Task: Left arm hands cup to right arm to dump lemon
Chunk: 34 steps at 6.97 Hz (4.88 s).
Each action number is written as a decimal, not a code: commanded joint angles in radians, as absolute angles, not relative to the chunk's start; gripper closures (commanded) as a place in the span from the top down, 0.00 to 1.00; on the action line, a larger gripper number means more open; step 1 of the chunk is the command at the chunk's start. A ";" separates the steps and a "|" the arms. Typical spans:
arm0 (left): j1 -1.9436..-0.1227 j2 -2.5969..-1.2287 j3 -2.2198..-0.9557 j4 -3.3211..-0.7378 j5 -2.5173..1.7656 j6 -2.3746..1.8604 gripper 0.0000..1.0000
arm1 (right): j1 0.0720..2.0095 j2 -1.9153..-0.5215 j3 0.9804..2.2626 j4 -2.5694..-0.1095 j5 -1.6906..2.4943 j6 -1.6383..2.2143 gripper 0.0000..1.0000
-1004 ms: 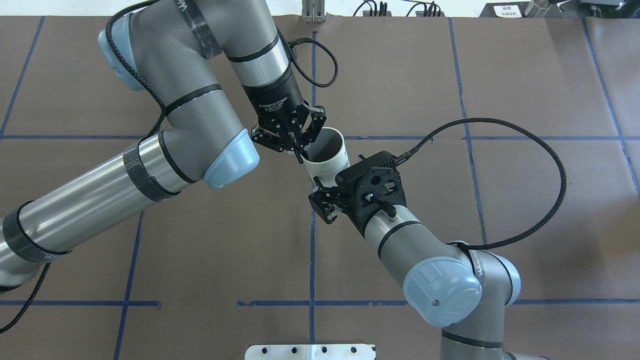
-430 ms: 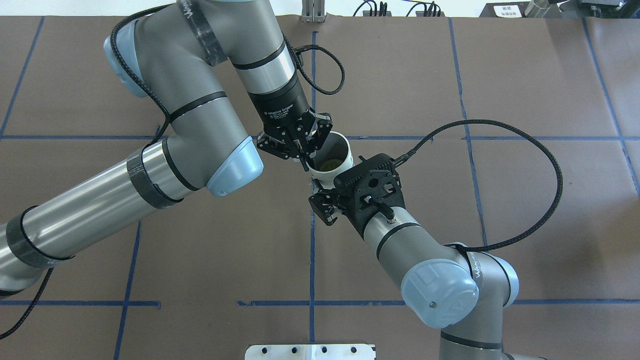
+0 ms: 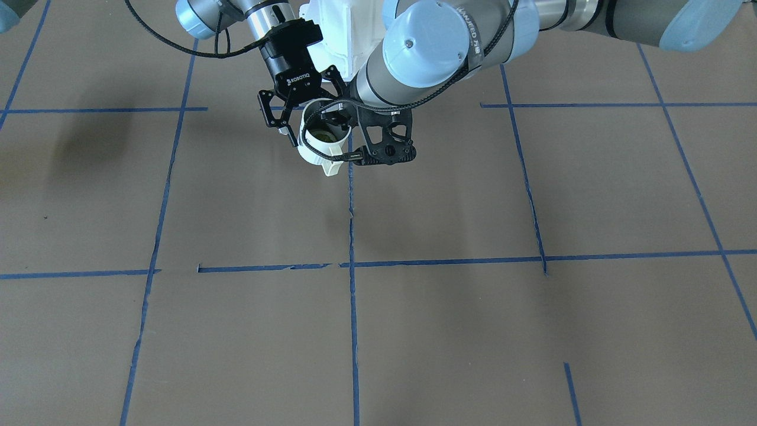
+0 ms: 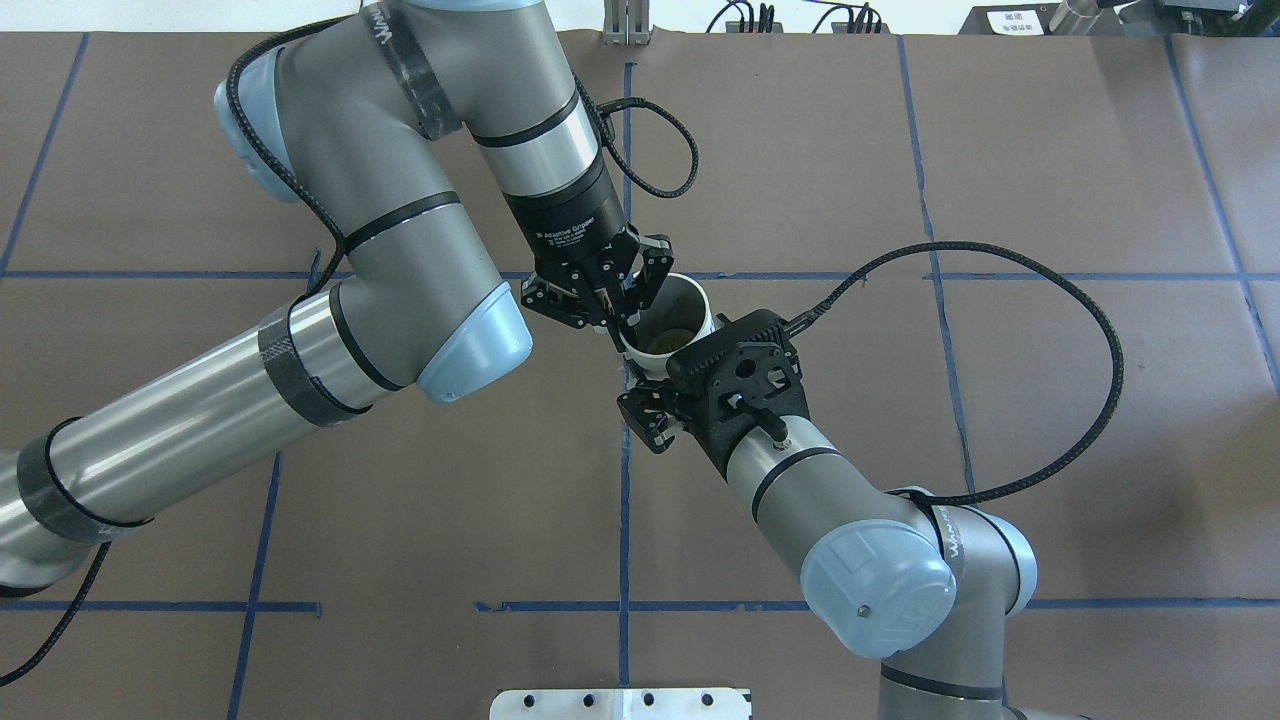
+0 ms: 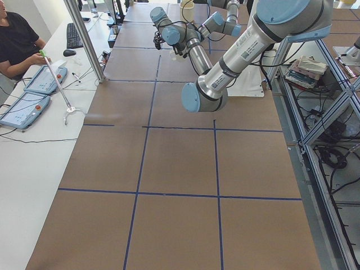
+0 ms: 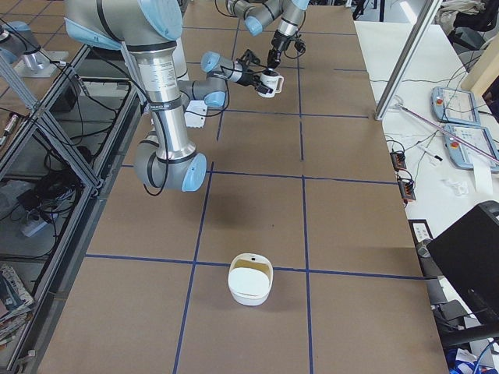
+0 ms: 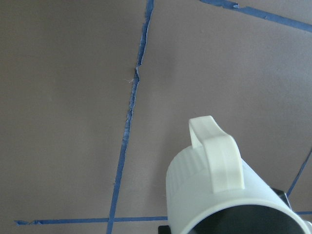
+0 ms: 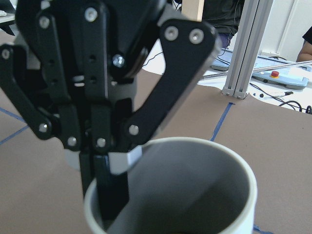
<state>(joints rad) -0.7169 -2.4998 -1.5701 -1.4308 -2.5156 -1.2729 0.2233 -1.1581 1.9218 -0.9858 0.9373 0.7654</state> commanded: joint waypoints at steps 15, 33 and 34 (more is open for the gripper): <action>-0.799 -2.389 -1.778 -1.460 -2.481 -1.361 1.00 | 0.245 -1.514 2.093 -0.982 0.847 0.778 0.17; -0.799 -2.347 -1.822 -1.480 -2.385 -1.404 1.00 | 1.358 -1.974 1.474 0.340 1.942 2.145 0.04; -0.799 -2.345 -1.822 -1.482 -2.385 -1.402 1.00 | 1.358 -1.945 1.438 0.362 1.939 2.231 0.04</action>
<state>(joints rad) -0.7992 -2.3482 -1.8213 -1.4806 -2.3854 -1.4020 1.3568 -1.9745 1.4676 0.3377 1.9418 2.1130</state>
